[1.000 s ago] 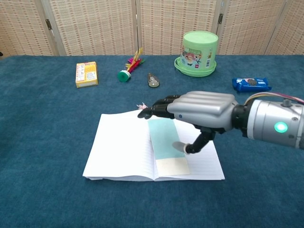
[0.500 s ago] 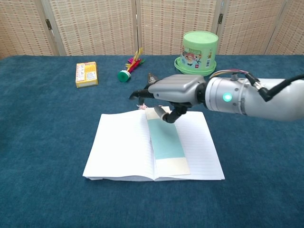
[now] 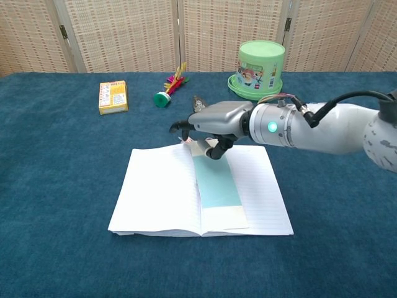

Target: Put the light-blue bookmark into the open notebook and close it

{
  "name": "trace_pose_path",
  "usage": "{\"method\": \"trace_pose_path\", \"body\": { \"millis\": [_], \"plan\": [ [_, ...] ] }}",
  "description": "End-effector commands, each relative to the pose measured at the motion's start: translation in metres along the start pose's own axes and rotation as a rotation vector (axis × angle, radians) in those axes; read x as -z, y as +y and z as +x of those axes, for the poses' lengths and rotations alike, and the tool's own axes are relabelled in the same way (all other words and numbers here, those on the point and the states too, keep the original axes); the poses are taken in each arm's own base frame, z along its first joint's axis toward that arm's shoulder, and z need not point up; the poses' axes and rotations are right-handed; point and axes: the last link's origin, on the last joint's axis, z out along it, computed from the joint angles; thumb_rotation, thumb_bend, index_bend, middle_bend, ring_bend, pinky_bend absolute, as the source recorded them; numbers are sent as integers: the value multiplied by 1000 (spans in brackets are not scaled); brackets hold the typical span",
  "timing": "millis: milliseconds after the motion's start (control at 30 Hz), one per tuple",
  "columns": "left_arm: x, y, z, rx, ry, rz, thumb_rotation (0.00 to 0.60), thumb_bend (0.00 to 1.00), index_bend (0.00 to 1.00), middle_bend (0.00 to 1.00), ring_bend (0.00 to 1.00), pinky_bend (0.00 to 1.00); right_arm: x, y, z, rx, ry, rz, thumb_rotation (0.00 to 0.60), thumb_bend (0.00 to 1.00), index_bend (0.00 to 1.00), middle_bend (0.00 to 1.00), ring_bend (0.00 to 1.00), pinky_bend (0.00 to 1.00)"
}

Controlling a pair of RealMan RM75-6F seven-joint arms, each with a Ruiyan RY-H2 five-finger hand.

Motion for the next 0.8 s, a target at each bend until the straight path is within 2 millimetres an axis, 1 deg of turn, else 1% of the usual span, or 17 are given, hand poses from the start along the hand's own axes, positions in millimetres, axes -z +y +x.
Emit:
{"method": "trace_pose_path", "body": {
  "millis": [33,467,667,800],
  "plan": [
    [0,0,0,0,0,0,600,271,134,27,41,152,0,1,-3,3,-8,-5,600,783,0,191,0,0],
    [-1,4,-2,3,-9,-10,600,271,134,26,41,152,9,9,-8,10,-13,-28,600,783,0,194,0,0],
    [-2,4,-3,1,-12,-10,600,271,134,26,41,152,11,9,-4,7,5,-29,600,783,0,194,0,0],
    [-4,5,-2,1,-7,-16,600,271,134,26,41,152,15,12,3,-20,47,-40,600,778,0,194,0,0]
  ]
}}
